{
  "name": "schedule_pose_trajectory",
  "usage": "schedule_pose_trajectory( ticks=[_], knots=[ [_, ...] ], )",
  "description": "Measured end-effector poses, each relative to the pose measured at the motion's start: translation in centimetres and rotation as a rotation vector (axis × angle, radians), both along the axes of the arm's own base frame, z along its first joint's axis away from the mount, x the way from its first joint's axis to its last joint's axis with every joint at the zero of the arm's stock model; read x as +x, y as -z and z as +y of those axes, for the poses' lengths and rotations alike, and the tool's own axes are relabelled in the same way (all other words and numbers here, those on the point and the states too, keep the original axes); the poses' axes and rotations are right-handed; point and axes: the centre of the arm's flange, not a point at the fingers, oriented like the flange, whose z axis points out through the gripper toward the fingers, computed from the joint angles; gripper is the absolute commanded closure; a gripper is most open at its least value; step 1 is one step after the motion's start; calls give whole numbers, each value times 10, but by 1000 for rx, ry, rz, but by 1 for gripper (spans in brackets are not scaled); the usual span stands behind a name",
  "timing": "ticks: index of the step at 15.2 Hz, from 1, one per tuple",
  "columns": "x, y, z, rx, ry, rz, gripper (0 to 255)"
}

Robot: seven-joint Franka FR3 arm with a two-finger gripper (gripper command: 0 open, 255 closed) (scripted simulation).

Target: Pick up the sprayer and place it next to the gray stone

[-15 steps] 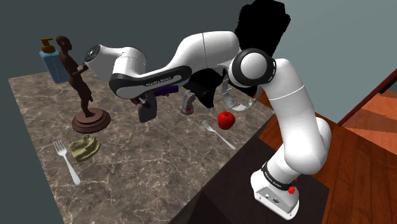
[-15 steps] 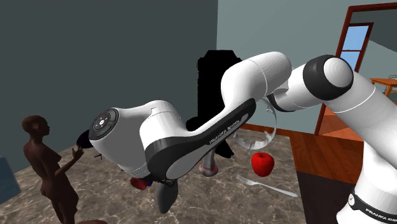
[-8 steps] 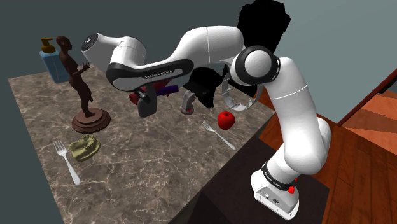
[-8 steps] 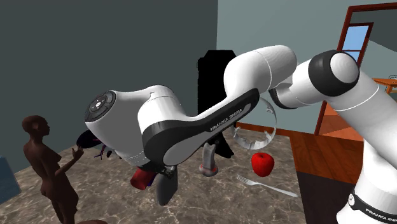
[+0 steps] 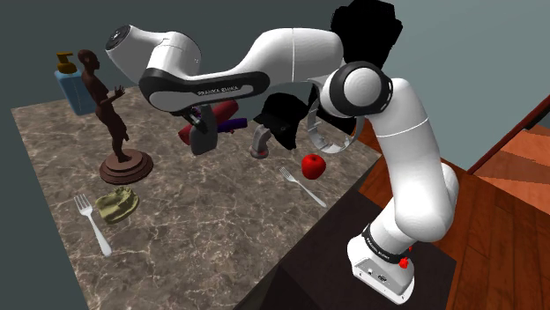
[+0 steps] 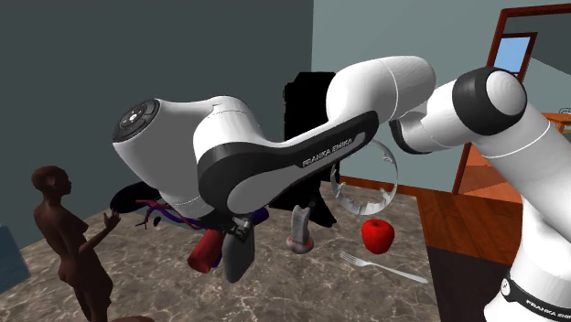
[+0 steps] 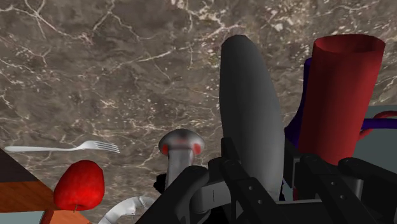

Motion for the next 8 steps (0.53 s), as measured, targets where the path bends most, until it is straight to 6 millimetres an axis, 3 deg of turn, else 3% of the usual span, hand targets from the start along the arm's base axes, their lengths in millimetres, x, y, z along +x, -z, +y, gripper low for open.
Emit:
schedule_pose_trajectory(
  ticks=[8],
  knots=[
    [1, -42, -1, 0, 0, 0, 255]
  ],
)
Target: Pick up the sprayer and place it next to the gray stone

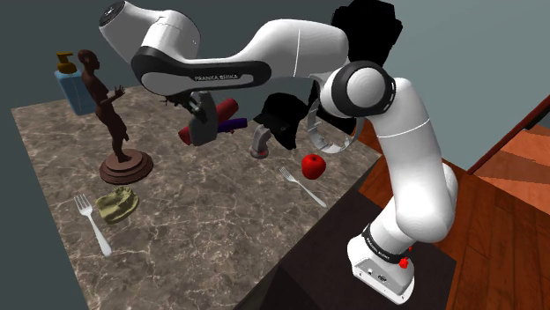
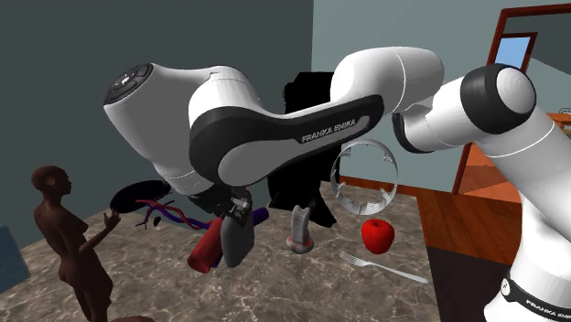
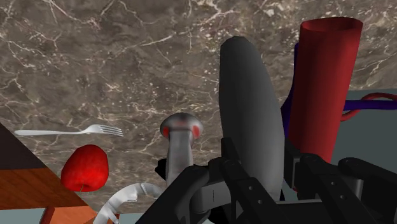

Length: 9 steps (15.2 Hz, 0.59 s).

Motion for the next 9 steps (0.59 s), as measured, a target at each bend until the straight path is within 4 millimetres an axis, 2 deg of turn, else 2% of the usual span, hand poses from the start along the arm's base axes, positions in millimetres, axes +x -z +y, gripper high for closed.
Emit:
schedule_pose_trajectory(
  ticks=[9],
  knots=[
    [-1, -46, 1, 0, 0, 0, 255]
  ],
)
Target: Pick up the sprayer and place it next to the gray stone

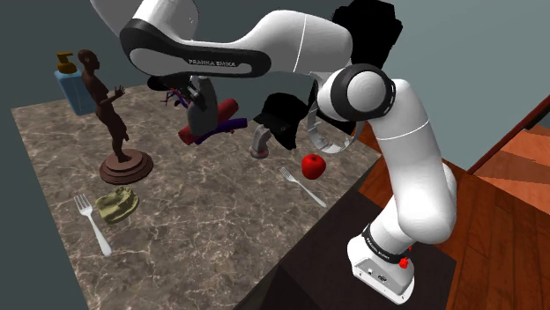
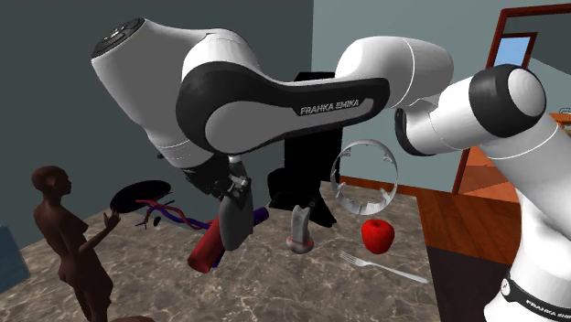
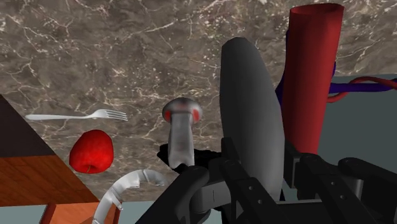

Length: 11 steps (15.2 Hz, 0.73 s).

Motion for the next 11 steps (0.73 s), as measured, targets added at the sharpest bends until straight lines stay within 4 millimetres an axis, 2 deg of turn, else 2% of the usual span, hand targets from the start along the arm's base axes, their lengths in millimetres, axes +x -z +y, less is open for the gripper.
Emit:
schedule_pose_trajectory(
  ticks=[5, 11],
  knots=[
    [-21, -25, -43, 2, 0, -1, 255],
    [-54, -60, -108, 0, -1, -1, 255]
  ],
)
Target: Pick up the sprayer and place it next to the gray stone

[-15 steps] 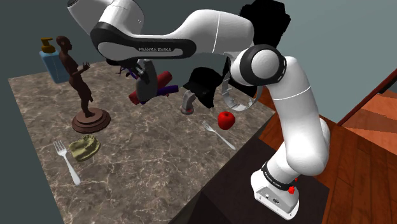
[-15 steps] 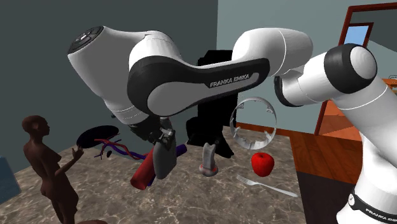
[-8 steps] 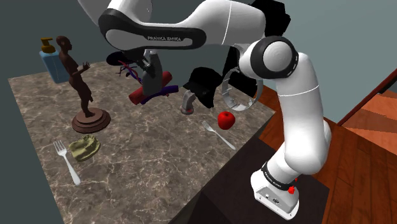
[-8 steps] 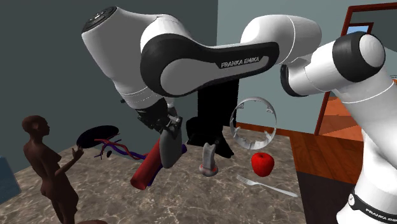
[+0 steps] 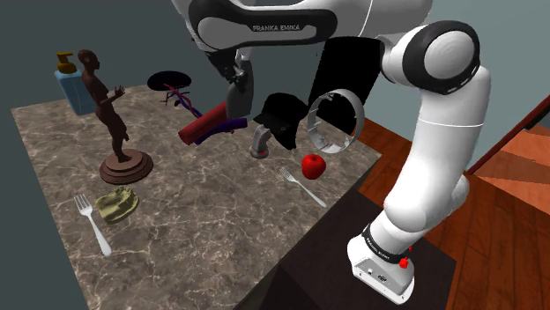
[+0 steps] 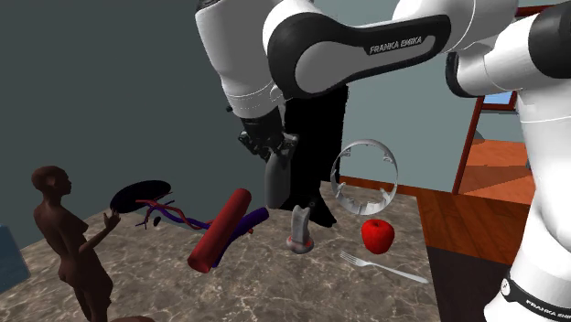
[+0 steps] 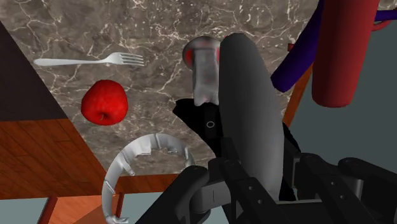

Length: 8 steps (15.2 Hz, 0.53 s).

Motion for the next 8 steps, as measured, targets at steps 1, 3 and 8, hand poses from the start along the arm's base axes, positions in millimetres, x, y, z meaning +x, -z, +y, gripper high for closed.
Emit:
schedule_pose_trajectory(
  ticks=[1, 3, 8],
  knots=[
    [-6, -5, -9, 0, 1, 0, 255],
    [-15, -16, -33, 0, 1, 0, 255],
    [-42, -43, -87, -1, 1, 0, 255]
  ],
)
